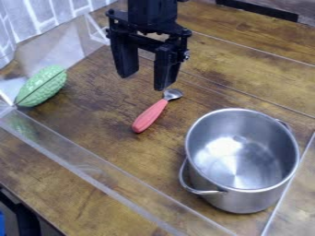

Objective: Move the pink spoon to the right side of the table

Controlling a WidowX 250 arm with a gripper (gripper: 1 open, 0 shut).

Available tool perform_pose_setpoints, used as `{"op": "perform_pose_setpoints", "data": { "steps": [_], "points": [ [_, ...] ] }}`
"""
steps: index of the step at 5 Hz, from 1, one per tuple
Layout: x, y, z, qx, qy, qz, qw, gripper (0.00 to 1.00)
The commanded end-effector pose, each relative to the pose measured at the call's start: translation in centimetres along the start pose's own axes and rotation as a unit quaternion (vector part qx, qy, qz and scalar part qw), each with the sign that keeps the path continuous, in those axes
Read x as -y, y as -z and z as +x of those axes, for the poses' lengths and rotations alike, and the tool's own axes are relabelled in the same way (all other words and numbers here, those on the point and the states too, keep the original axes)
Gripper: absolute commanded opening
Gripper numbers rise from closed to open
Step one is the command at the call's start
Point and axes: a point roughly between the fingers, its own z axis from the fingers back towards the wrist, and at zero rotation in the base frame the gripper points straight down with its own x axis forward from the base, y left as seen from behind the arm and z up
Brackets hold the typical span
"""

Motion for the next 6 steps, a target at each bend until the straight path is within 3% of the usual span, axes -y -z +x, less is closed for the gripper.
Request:
{"op": "perform_pose_setpoints", "data": {
  "steps": [1,2,4,5,6],
  "points": [
    [0.4,2.2,0.9,-0.006,0.019,0.004,0.9998,1.00],
    [1.1,5.3,1.8,-0.009,0.040,0.010,0.9991,1.00],
    [1.2,9.4,1.8,-0.019,0.023,0.015,0.9995,1.00],
    [0.9,11.1,1.5,-0.019,0.000,0.013,0.9997,0.00],
    [0.8,11.0,1.2,-0.018,-0.020,0.012,0.9996,0.00]
  ]
}}
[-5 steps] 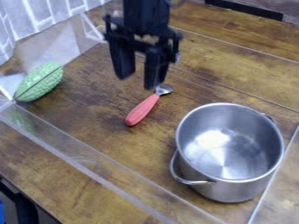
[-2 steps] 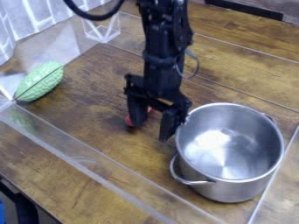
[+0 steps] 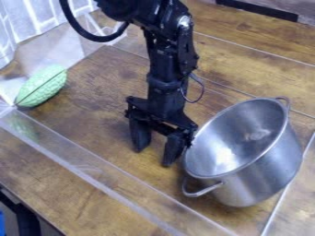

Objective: Move the pink spoon to the right side of the table

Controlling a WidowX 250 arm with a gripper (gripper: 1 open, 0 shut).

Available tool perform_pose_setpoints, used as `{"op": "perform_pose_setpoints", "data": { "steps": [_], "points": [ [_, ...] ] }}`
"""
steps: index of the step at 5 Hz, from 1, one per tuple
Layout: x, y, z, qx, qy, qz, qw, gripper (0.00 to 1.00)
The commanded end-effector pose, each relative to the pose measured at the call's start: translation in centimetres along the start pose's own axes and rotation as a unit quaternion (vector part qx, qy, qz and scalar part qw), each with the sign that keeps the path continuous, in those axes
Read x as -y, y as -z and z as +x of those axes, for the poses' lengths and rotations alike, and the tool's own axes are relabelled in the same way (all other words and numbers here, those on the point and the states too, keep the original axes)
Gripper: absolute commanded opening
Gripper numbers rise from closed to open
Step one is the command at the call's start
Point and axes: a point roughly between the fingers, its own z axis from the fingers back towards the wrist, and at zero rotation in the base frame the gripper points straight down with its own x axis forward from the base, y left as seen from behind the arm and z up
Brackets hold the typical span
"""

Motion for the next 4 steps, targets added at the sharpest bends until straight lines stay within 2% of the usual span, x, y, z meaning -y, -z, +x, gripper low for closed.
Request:
{"op": "perform_pose_setpoints", "data": {
  "steps": [1,3,4],
  "points": [
    [-0.2,-0.7,0.1,0.012,-0.024,-0.003,0.9996,0.00],
    [-1.4,-0.9,0.2,0.014,-0.067,-0.008,0.9976,0.00],
    [-0.2,-1.2,-0.5,0.015,-0.060,-0.008,0.9981,0.00]
  ]
}}
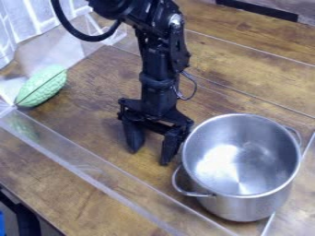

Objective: Move the pink spoon to the right side of the table

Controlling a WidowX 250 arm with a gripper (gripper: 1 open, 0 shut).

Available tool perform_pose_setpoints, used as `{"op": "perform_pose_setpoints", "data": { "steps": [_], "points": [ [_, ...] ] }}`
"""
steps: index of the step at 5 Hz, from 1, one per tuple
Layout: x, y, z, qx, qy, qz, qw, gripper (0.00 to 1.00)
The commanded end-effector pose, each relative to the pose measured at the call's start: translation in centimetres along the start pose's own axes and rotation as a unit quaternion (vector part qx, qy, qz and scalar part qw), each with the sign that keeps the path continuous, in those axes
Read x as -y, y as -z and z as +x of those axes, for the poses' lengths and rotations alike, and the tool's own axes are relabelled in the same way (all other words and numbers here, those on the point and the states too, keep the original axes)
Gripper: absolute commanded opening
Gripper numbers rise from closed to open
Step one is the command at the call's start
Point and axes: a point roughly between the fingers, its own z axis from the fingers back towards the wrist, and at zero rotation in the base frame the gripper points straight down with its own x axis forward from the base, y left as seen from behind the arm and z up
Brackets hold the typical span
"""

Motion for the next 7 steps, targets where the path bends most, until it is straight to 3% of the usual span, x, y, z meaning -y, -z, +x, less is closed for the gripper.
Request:
{"op": "perform_pose_setpoints", "data": {
  "steps": [1,3,5,7],
  "points": [
    [1.6,-1.5,-0.9,0.021,0.013,-0.002,0.9997,0.00],
    [1.3,-1.2,-1.8,0.025,0.004,-0.003,0.9997,0.00],
    [-1.1,-1.0,-1.4,0.029,-0.007,-0.004,0.9996,0.00],
    [1.5,-1.2,-1.9,0.032,-0.038,-0.007,0.9987,0.00]
  ]
}}
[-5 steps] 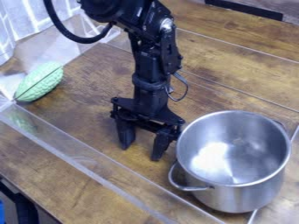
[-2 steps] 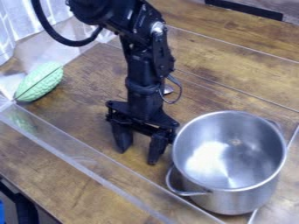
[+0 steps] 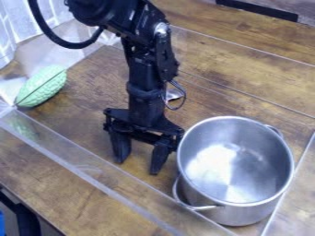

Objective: Move the pink spoon to the right side of the table

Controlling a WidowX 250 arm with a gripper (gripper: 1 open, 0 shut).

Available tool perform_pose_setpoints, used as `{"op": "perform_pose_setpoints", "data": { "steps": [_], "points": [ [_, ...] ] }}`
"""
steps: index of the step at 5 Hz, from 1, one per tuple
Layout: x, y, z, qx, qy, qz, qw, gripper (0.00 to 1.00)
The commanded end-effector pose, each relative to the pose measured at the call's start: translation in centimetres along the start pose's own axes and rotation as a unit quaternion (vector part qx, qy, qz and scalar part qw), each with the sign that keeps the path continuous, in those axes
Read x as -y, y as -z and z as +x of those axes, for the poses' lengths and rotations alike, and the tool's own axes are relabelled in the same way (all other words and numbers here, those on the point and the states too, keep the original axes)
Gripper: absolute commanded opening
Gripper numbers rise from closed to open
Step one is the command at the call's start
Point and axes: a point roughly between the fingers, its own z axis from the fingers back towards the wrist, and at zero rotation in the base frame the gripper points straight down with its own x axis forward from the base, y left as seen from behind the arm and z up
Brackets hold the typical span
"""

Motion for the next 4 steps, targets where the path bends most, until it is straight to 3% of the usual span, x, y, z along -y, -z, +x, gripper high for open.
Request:
{"op": "perform_pose_setpoints", "data": {
  "steps": [1,2,3,4],
  "points": [
    [1.6,-1.5,0.9,0.025,-0.059,-0.014,0.9979,0.00],
    [2.1,-1.4,1.8,0.025,-0.124,-0.020,0.9918,0.00],
    [1.5,-1.2,2.3,0.026,-0.115,-0.019,0.9929,0.00],
    [1.5,-1.1,3.0,0.027,-0.129,-0.020,0.9911,0.00]
  ]
}}
